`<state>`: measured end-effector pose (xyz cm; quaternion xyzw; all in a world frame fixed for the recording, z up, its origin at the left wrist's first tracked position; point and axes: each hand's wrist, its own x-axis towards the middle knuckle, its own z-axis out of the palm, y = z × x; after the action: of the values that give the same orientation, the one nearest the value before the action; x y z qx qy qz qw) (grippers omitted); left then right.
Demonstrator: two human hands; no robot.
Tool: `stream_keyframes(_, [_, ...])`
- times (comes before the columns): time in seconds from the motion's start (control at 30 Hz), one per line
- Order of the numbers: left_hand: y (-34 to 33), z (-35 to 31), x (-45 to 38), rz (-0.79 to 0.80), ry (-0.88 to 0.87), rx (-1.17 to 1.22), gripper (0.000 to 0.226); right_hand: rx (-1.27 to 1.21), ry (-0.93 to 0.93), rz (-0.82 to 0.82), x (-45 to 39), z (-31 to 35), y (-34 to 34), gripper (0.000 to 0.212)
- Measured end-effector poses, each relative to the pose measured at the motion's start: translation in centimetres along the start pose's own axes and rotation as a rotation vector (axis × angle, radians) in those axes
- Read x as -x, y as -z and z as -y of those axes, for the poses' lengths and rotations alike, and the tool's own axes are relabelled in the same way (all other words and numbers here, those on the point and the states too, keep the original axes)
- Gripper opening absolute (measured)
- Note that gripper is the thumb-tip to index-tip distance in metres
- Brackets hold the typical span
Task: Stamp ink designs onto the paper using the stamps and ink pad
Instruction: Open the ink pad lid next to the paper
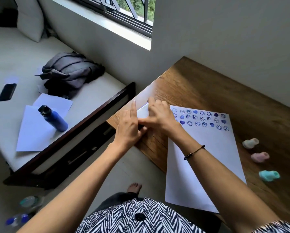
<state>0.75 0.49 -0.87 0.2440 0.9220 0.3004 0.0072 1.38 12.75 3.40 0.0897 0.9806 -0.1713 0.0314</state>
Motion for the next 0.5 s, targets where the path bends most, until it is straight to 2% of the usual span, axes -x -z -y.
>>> stream_keyframes(0.13, [0.3, 0.1, -0.1, 0.010, -0.015, -0.025, 0.100, -0.122, 0.003, 0.126, -1.4, -1.0, 3.5, 0.055])
stream_keyframes(0.23, [0.4, 0.0, -0.3, 0.005, -0.006, -0.046, 0.102, -0.489, -0.073, 0.335, -2.8, -2.5, 6.9, 0.027])
stream_keyframes(0.3, [0.5, -0.1, -0.3, 0.011, -0.002, -0.054, 0.103, -0.619, -0.137, 0.325, -3.8, -3.7, 8.4, 0.017])
stream_keyframes(0.37, [0.5, -0.2, -0.3, 0.018, 0.005, -0.067, 0.103, -0.685, -0.171, 0.281, -4.9, -4.9, 9.1, 0.017])
stream_keyframes(0.5, [0.6, -0.8, -0.3, 0.021, -0.019, -0.114, 0.101, -0.693, -0.222, 0.191, -6.5, -7.2, 8.7, 0.021])
